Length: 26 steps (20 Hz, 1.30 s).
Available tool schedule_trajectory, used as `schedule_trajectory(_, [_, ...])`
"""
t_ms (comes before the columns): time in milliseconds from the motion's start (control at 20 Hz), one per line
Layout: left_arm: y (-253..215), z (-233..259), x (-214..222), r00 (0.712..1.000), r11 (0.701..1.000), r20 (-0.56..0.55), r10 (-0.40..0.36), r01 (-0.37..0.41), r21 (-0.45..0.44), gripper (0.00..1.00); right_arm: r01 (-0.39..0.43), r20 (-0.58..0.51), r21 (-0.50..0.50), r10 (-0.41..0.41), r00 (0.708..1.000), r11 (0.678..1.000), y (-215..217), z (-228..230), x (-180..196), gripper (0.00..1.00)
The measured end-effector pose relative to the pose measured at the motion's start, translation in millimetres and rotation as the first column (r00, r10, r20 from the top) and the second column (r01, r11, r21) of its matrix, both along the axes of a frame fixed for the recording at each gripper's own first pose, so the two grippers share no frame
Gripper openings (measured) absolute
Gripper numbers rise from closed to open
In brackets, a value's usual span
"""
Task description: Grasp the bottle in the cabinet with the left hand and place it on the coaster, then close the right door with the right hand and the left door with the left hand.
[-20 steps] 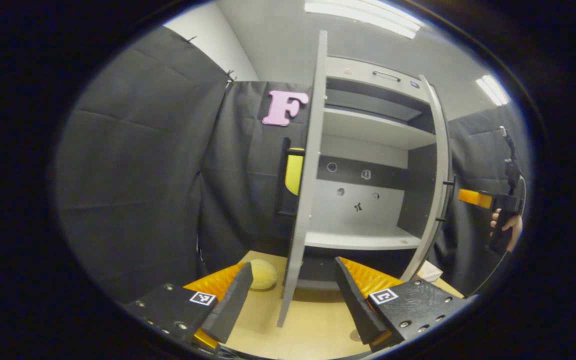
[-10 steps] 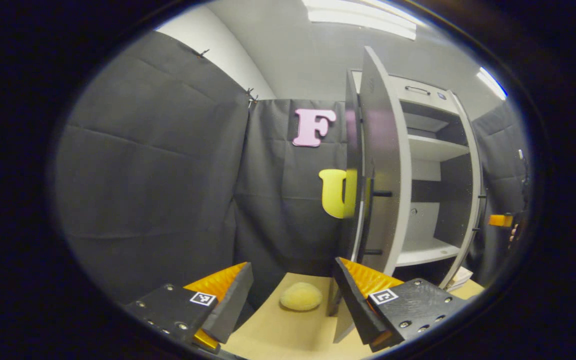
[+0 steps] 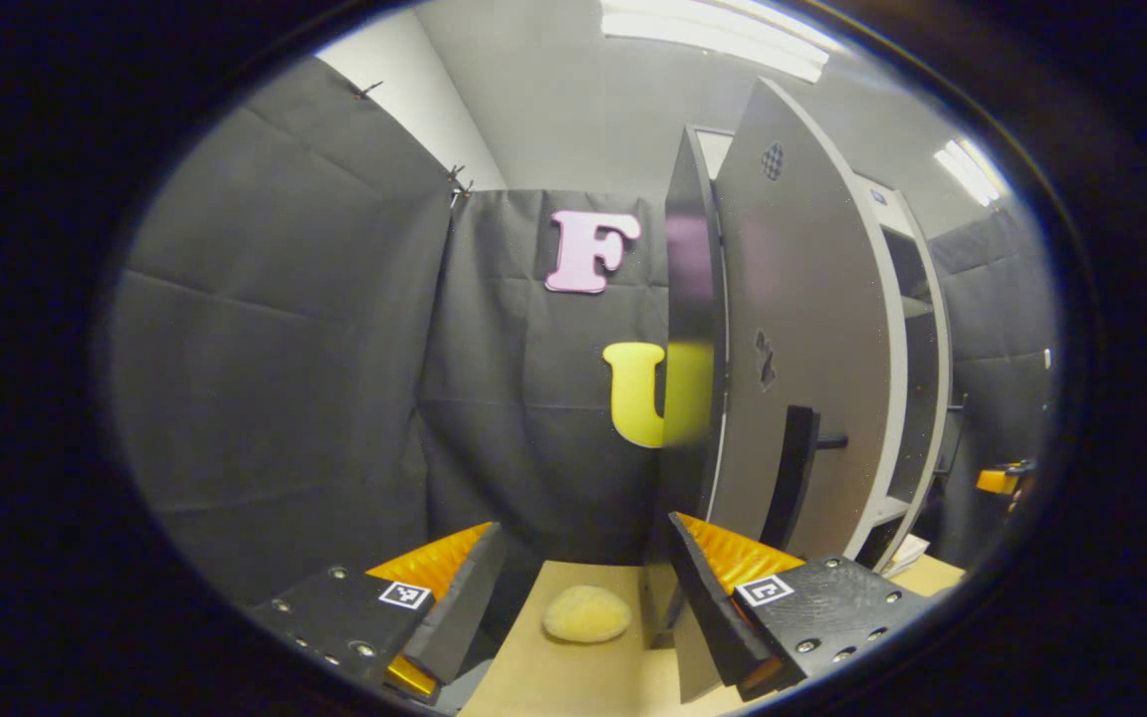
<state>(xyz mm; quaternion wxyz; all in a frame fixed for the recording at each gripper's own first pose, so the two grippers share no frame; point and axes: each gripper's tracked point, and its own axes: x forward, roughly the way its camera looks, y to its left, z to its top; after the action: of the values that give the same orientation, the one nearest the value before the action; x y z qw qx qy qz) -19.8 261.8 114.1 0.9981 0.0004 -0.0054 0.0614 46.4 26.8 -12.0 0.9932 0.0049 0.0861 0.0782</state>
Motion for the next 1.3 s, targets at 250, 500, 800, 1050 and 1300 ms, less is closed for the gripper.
schedule_trajectory(250, [-17,17,31,0.996,0.997,0.028,-0.083,0.083,-0.006,0.94,0.064,-0.006,-0.047,-0.064,0.998,0.997,-20,-18,-4,0.96])
schedule_trajectory(500, [-32,18,37,0.995,0.995,0.006,-0.096,0.096,0.025,0.96,0.099,-0.049,-0.067,-0.102,0.994,0.993,-36,-34,-9,0.96])
schedule_trajectory(800, [-46,25,30,1.0,0.985,-0.016,-0.014,0.016,0.174,0.99,0.124,-0.076,-0.074,-0.129,0.989,0.99,-57,-36,-4,0.97])
schedule_trajectory(1050, [-82,15,31,1.0,0.993,-0.028,-0.013,0.016,0.113,0.99,0.074,-0.065,-0.081,-0.08,0.995,0.994,-59,-35,12,0.97])
schedule_trajectory(1300, [-108,13,28,0.996,0.988,-0.012,0.093,-0.09,0.125,0.99,0.047,-0.075,-0.062,-0.051,0.996,0.997,-70,-36,28,0.97])
